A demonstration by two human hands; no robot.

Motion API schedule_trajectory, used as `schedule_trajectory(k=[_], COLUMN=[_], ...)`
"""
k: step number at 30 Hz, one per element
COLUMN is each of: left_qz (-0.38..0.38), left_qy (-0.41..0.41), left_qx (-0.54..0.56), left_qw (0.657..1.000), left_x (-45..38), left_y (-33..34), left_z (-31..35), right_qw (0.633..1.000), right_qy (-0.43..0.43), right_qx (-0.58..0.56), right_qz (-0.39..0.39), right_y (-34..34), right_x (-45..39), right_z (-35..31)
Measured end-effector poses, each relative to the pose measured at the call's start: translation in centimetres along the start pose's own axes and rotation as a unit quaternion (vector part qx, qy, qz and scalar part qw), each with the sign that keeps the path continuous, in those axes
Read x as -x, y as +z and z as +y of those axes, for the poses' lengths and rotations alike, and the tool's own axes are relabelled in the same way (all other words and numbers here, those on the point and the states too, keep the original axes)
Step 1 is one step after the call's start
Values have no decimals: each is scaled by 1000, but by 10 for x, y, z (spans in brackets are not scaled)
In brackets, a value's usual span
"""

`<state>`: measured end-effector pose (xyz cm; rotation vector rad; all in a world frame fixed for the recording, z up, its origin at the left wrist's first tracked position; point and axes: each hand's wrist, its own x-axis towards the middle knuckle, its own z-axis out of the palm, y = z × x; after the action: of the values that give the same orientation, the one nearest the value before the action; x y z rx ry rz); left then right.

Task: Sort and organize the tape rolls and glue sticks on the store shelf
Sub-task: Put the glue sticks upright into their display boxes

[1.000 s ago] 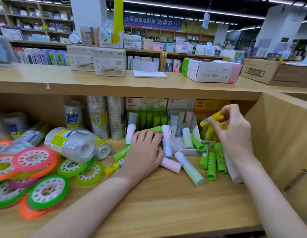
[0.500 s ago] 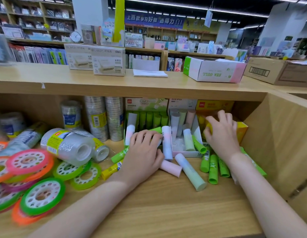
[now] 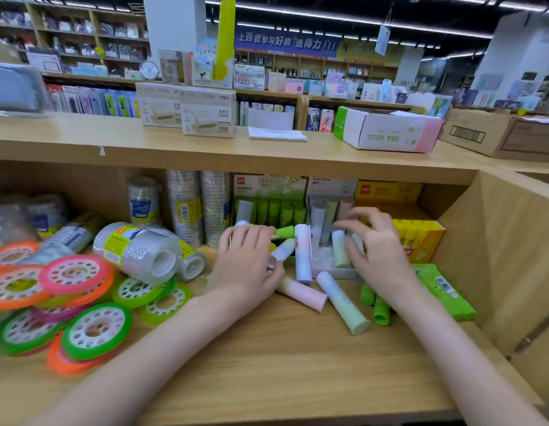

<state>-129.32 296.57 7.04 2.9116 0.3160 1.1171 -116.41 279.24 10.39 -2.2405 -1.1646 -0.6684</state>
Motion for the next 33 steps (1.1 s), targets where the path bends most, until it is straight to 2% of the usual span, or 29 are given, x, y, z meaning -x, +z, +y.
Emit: schedule_trajectory(k=[3, 6, 9, 14, 16, 18, 21, 23, 27, 30, 31, 33], left_qz=[-17, -49, -90, -128, -125, -112, -99, -83, -40, -48, -59, -75], left_qy=[17, 20, 25, 18, 14, 9, -2, -7, 18, 70, 83, 101], left_qx=[-16, -13, -17, 22, 46, 59, 62, 67, 83, 85, 78, 62], left_qw=[1000, 999, 995, 991, 991, 992, 993, 994, 996, 993, 992, 990], left_x=[18, 38, 48, 52, 55, 55, 54, 53, 40, 24, 18, 8], left_y=[-13, -24, -24, -24, -24, -24, -24, -23, -23, -14, -9, 0], left_z=[-11, -23, -32, -44, -46, -47, -44, -42, -23, -1, 5, 13], right_qw=[982, 963, 959, 962, 968, 976, 972, 963, 941, 892, 895, 947], right_qy=[-59, -102, -125, -117, -120, -127, -102, -73, 35, 146, 164, 132], right_qx=[-142, -193, -161, -14, 12, -16, -182, -252, -337, -416, -397, -261], right_qz=[-110, -156, -195, -245, -219, -174, -108, -54, 14, 97, 117, 130], right_y=[7, 18, 30, 44, 49, 52, 45, 31, 7, -8, -14, -26], right_x=[1, 1, -2, -6, -5, -2, 3, 5, 14, 15, 15, 16], right_z=[-30, -48, -57, -73, -78, -77, -68, -59, -39, -20, -13, -2])
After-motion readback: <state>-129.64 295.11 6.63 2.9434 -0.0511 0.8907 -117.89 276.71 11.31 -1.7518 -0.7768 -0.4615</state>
